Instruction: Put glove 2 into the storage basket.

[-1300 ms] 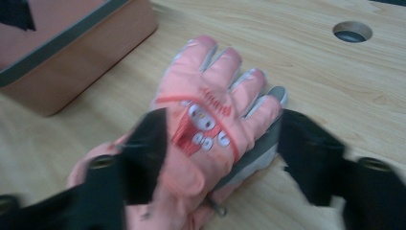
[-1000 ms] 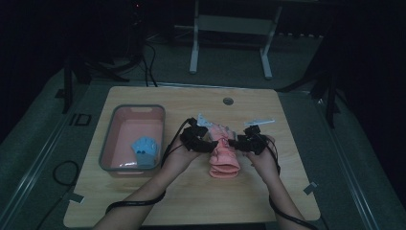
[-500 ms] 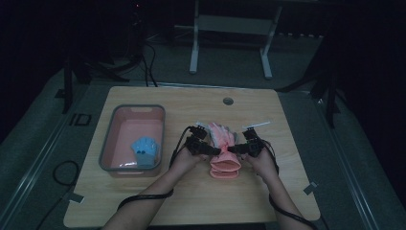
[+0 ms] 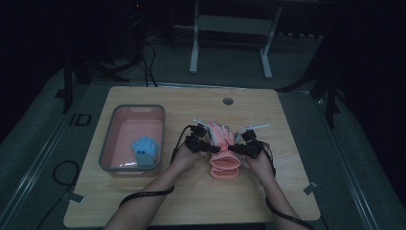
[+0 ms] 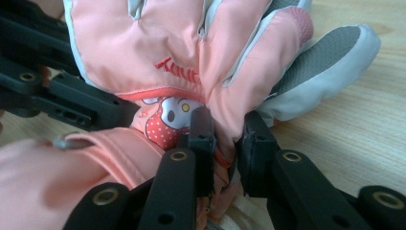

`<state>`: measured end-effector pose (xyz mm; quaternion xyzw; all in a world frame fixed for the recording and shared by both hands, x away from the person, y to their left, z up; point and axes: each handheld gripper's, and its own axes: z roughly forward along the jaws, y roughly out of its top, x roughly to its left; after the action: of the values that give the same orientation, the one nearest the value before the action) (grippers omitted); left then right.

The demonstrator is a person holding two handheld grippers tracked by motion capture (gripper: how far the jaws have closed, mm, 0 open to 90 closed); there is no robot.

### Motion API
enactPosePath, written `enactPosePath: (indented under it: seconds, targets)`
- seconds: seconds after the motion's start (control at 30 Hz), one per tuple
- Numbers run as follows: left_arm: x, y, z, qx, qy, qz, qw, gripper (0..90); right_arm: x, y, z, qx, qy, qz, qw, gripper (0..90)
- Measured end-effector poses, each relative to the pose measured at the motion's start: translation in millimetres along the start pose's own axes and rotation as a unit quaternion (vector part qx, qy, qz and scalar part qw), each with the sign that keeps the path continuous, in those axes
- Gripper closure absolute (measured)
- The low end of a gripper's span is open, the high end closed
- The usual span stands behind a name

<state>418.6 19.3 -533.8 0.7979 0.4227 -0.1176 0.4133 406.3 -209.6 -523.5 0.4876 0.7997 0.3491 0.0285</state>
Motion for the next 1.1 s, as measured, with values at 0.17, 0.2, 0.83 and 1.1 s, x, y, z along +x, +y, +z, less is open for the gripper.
enactPosePath:
  seconds: [0.17, 0.2, 0.83, 1.1]
  targets:
    - [-12.9, 9.8, -17.5, -0.006, 0.011, 0.018, 0.9998, 69.5, 5.8, 8.4, -11.1, -0.014, 0.009, -0.003, 0.9999, 78.5]
    - [-14.2, 11.4, -20.6, -0.007, 0.010, 0.018, 0.9997, 69.5, 8.6, 11.4, -14.7, -0.020, 0.009, -0.006, 0.9998, 78.5]
    - [-28.3, 24.6, -115.0, -0.024, 0.043, 0.054, 0.9973, 69.3, 71.8, 60.4, -37.9, -0.064, 0.038, -0.049, 0.9960, 78.4]
    - [-19.6, 19.1, -148.2, -0.025, 0.058, 0.054, 0.9966, 69.3, 100.2, 78.9, -28.3, -0.062, 0.046, -0.072, 0.9944, 78.4]
